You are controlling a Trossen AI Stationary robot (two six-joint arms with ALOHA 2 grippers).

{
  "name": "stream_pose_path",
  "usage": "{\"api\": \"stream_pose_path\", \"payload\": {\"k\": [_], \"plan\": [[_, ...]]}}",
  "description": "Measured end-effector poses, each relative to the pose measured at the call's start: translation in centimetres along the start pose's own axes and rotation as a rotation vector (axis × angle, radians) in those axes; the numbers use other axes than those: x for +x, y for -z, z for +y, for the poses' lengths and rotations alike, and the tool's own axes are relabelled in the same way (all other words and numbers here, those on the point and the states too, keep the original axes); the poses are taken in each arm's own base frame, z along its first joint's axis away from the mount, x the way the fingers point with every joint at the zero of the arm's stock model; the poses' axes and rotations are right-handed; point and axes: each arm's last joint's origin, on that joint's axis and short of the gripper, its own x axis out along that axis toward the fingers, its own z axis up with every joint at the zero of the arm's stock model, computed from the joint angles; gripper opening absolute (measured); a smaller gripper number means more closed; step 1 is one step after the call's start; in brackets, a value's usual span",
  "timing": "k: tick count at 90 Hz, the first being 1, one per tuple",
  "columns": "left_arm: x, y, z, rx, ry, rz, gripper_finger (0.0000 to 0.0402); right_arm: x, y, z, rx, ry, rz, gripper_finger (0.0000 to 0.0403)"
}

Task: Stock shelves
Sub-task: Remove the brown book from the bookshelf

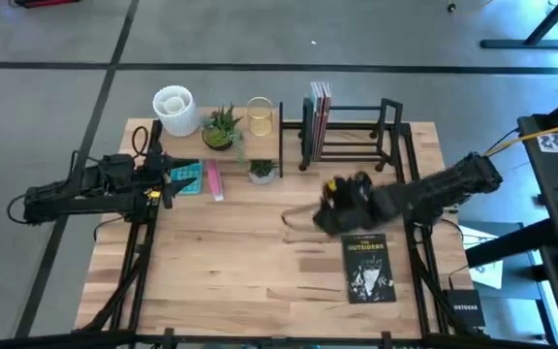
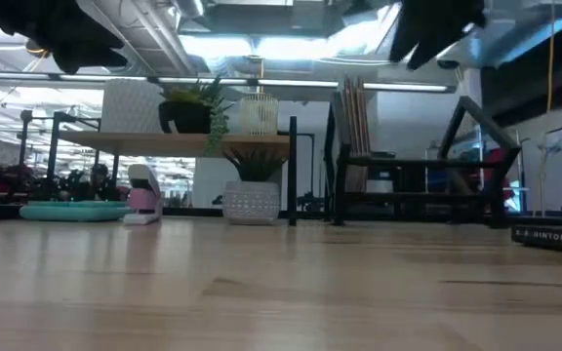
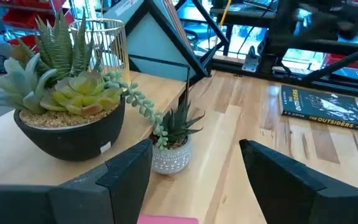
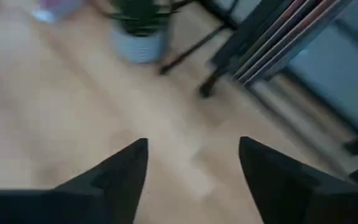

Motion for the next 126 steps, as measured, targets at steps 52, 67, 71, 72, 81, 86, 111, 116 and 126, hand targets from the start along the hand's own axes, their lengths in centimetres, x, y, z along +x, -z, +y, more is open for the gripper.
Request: {"api": "stream_pose_path", "payload": {"k": [52, 67, 71, 72, 81, 86, 111, 116, 126], "plan": [[0.0, 0.0, 0.0, 0.002, 0.0, 0.001, 0.0237, 5.2, -7.4, -13.6, 0.156, 0.08, -0.115, 0.0257], [0.0, 0.0, 0.0, 0.005, 0.003, 0.001, 0.0237, 6.5, -7.6, -14.5, 0.225, 0.117, -0.165, 0.0256], [0.0, 0.0, 0.0, 0.005, 0.003, 0.0, 0.0237, 6.6, -7.5, -14.7, 0.235, 0.13, -0.163, 0.0256], [0.0, 0.0, 0.0, 0.005, 0.003, 0.0, 0.0237, 6.7, -7.5, -14.8, 0.236, 0.13, -0.162, 0.0256], [0.0, 0.0, 0.0, 0.005, 0.004, 0.001, 0.0237, 7.1, -7.3, -14.9, 0.249, 0.128, -0.163, 0.0254], [0.0, 0.0, 0.0, 0.005, 0.004, 0.001, 0.0237, 7.1, -7.2, -14.9, 0.251, 0.13, -0.161, 0.0247], [0.0, 0.0, 0.0, 0.005, 0.004, 0.0, 0.0237, 7.2, -7.0, -15.0, 0.244, 0.164, -0.149, 0.016], [0.0, 0.0, 0.0, 0.005, 0.004, 0.001, 0.0237, 7.2, -7.0, -15.0, 0.243, 0.164, -0.148, 0.0145], [0.0, 0.0, 0.0, 0.005, 0.004, 0.001, 0.0237, 7.2, -7.0, -15.0, 0.25, 0.158, -0.148, 0.0126]]}}
